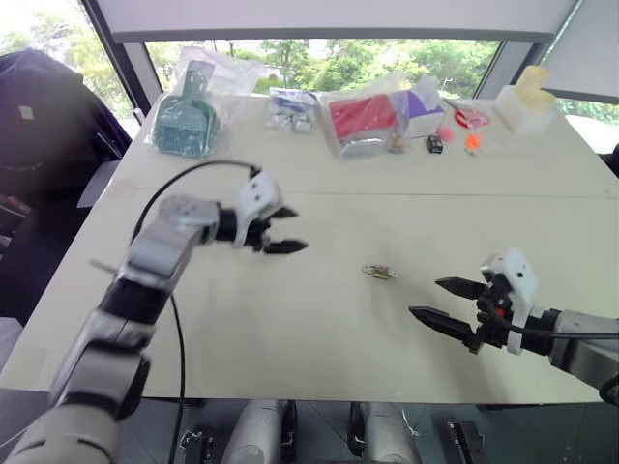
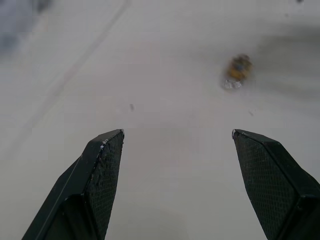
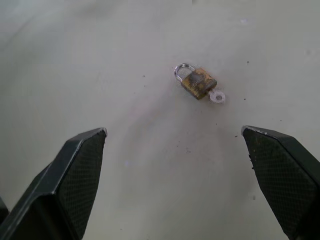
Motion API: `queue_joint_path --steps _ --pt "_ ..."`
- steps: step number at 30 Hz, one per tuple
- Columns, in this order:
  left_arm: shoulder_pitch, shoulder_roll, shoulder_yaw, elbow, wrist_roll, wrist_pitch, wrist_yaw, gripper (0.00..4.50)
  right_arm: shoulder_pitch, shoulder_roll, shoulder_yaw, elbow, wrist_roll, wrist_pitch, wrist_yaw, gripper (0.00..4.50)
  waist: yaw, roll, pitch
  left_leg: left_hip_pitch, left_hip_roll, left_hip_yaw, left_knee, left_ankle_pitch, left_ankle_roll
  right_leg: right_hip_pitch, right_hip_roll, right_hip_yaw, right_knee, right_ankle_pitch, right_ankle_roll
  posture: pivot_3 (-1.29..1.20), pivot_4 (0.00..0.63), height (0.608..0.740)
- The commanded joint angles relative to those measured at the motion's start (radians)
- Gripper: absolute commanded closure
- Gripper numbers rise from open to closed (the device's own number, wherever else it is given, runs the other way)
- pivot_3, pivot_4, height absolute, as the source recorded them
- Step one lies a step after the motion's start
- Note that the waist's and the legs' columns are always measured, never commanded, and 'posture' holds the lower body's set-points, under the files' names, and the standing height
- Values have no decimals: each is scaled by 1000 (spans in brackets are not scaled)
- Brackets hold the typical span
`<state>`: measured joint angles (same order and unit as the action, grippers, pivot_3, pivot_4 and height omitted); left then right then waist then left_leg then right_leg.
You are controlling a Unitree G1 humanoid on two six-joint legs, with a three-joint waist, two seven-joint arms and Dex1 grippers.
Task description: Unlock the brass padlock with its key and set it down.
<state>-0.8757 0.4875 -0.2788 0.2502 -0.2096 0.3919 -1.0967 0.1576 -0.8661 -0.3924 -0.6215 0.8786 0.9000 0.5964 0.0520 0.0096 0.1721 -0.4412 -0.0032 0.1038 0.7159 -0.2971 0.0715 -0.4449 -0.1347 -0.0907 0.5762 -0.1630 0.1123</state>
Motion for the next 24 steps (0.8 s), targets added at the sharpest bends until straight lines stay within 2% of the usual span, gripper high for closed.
queue_joint_path --steps 1,8,12,17,24 --pt "-100 -90 -77 184 57 -137 -96 900 33 16 -24 -25 -26 -31 -5 22 0 0 0 0 0 0 0 0 1 0 0 0 0 0 0 0 150 735" --pt "-262 -309 -182 590 171 -331 -260 900 72 107 -3 -72 -83 -73 -87 22 -12 -2 1 -2 0 1 0 -1 2 -2 0 0 0 0 0 0 150 735" --pt "-322 -419 -180 760 222 -396 -260 900 95 163 13 -105 -111 -91 -132 22 -11 -2 1 -2 0 0 1 -1 3 -1 0 0 0 0 0 0 150 735" --pt "-346 -478 -207 877 322 -462 -222 900 123 207 27 -135 -133 -107 -166 22 -13 -2 1 -2 0 0 1 -1 3 -2 0 0 0 0 1 0 150 735" --pt "-334 -514 -225 949 428 -458 -143 900 129 228 44 -142 -149 -122 -182 22 -10 -3 0 -1 0 0 2 -1 3 0 0 0 1 0 1 0 150 735"
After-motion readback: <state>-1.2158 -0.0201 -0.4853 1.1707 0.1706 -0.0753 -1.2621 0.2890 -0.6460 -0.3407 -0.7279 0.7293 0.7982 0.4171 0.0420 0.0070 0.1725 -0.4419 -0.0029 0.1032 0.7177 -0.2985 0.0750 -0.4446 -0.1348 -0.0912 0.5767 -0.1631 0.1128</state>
